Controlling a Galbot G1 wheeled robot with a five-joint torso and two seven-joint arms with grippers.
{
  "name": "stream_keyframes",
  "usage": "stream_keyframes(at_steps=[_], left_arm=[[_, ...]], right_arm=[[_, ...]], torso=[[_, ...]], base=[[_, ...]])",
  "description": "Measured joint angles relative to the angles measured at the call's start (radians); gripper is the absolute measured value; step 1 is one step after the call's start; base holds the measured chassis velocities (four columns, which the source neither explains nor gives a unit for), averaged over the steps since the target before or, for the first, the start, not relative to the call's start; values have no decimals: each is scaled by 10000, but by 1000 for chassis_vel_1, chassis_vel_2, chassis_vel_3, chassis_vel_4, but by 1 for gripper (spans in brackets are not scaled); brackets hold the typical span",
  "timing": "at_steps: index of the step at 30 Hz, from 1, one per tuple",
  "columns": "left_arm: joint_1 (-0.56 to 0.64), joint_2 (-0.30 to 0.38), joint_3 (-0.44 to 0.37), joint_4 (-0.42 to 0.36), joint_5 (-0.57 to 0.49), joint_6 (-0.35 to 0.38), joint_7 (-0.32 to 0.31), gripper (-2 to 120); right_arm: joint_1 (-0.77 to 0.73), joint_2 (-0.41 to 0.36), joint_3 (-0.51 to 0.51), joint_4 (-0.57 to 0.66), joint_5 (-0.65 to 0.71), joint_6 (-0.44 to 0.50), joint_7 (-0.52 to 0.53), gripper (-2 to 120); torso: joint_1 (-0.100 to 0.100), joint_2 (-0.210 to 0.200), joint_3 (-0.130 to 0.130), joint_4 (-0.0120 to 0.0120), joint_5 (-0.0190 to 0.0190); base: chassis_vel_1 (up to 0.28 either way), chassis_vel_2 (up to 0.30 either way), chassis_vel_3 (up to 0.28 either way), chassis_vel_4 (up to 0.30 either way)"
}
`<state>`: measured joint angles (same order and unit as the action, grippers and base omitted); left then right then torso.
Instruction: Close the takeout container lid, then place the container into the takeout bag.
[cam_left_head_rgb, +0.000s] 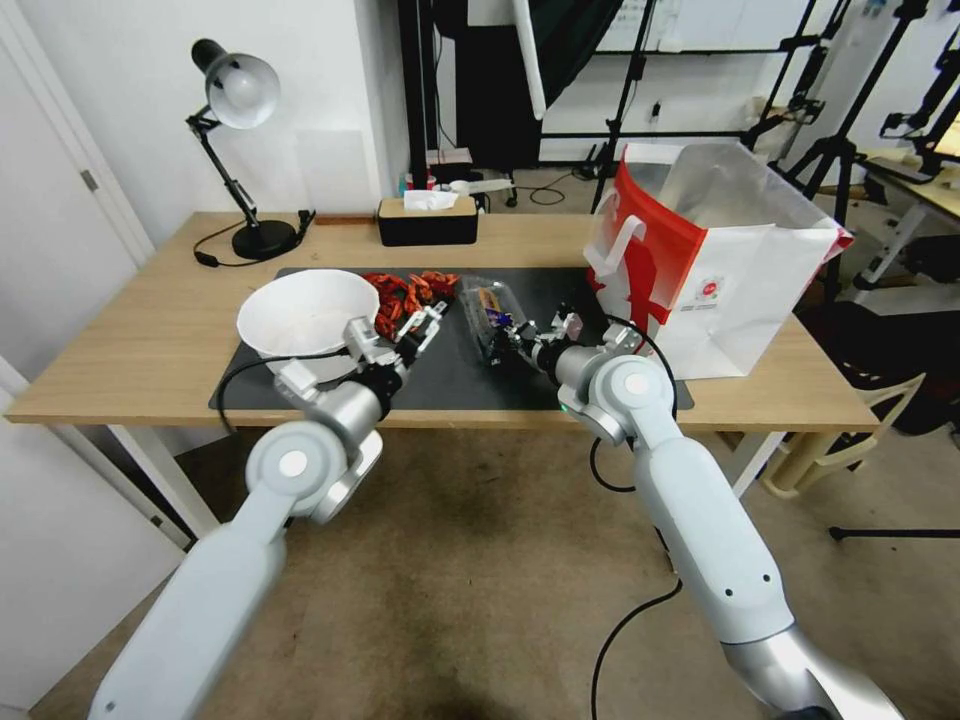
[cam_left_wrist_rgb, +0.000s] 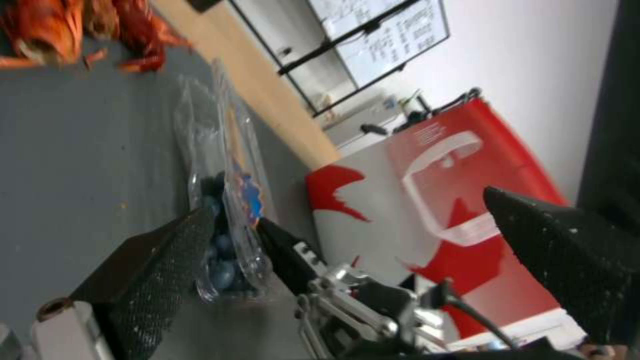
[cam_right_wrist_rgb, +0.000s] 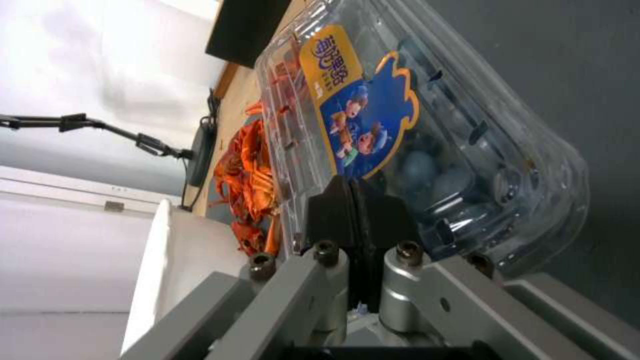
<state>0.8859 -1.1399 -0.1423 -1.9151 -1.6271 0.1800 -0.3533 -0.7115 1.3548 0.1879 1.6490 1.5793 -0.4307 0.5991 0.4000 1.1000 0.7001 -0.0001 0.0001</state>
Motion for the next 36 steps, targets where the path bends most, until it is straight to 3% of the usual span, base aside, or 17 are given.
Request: stream_keyframes(at_steps=[4, 15, 36], left_arm=[[-711, -257, 563, 803, 147, 148, -397, 100], [-1674, -653, 1082, 2343, 810, 140, -747, 100], [-2677, -1050, 1717, 3402, 847, 660, -1129, 100]], right_arm=[[-54, -29, 38, 60, -10, -23, 0, 0], [-202, -131, 90, 283, 12, -77, 17, 0], [-291, -230, 199, 371, 34, -149, -4, 0]], torso=[[0, -1, 0, 0, 1], [0, -1, -1, 1, -1], [1, -1, -1, 0, -1]], base=[[0, 0, 0, 0], [0, 0, 0, 0], [0, 0, 0, 0]])
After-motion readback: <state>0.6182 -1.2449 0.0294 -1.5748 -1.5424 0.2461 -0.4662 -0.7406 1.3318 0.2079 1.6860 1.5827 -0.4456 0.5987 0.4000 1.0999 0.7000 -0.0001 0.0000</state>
